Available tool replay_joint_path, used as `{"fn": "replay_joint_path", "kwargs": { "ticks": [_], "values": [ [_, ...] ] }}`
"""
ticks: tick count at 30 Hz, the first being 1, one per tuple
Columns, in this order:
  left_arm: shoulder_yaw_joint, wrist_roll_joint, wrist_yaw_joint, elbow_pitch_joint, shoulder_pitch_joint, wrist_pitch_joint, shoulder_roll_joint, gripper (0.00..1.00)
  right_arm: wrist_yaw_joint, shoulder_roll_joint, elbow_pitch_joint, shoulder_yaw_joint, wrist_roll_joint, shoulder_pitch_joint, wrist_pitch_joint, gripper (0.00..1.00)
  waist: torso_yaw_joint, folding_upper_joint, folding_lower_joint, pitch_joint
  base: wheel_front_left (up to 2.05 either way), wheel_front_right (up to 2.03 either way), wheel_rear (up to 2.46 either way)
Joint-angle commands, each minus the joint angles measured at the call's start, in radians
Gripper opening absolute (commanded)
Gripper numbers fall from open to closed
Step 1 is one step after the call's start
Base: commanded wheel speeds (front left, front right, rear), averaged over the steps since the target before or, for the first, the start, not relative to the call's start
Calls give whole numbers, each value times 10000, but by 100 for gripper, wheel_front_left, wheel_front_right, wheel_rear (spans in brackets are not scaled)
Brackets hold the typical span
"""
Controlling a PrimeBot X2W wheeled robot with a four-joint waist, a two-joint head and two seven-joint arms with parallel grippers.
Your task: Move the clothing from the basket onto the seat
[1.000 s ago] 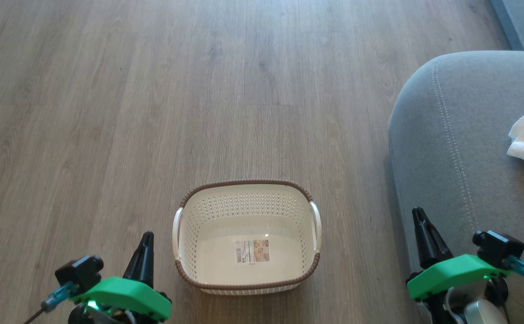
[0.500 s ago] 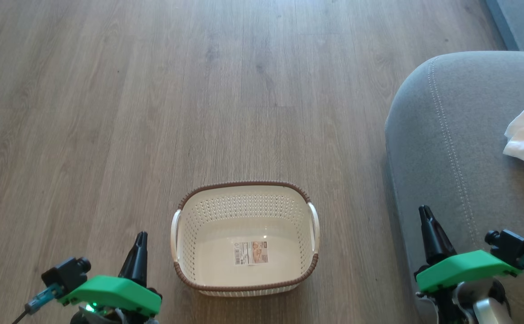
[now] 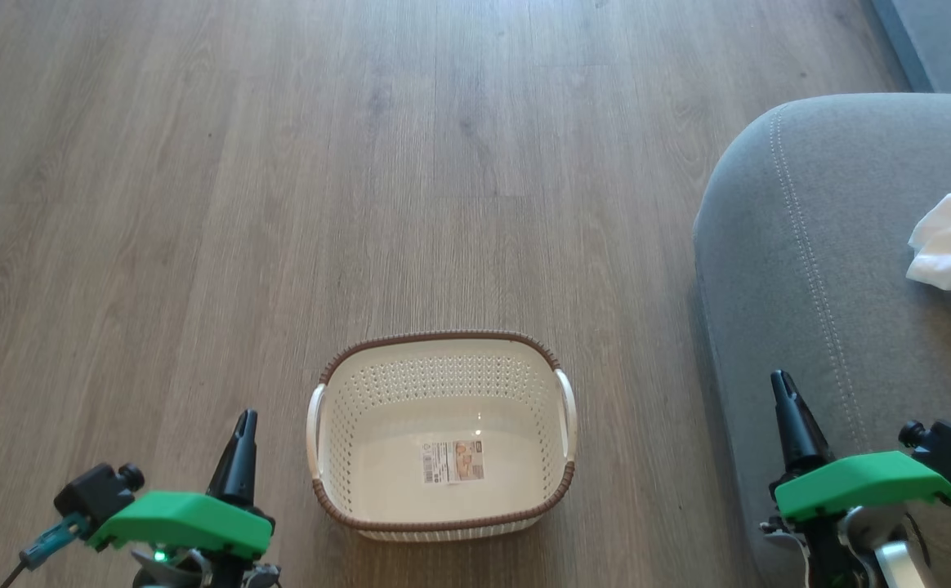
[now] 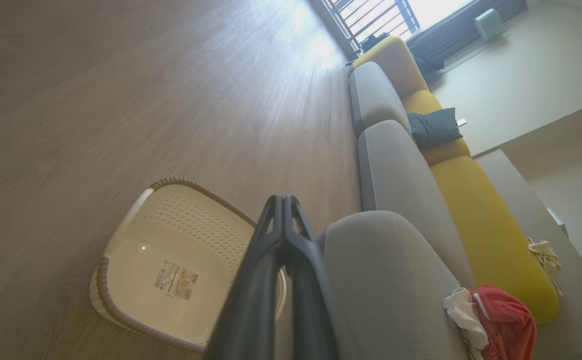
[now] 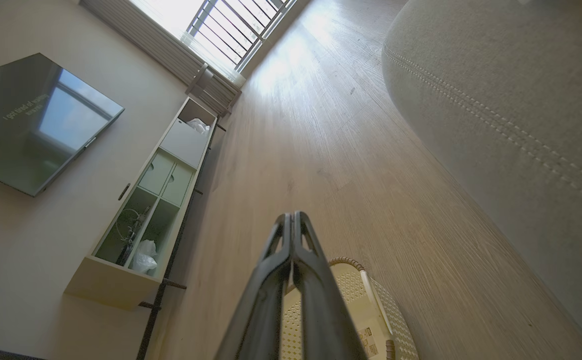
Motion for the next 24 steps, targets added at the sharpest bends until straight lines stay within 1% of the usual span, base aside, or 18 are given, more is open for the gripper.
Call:
{"fn": "replay_joint_path", "kwargs": {
  "ticks": [1,24],
  "values": [
    [272,-292,-98,-305,-516,67,94,0,0,-106,-390,8,331,-481,63,0,-9,0,0,-6,0,0,0],
    [794,-2778,-408,-319,-717,741,95,0,-1,-94,-480,-329,3048,-585,732,0,-147,0,0,-96,0,0,0]
  ]
}}
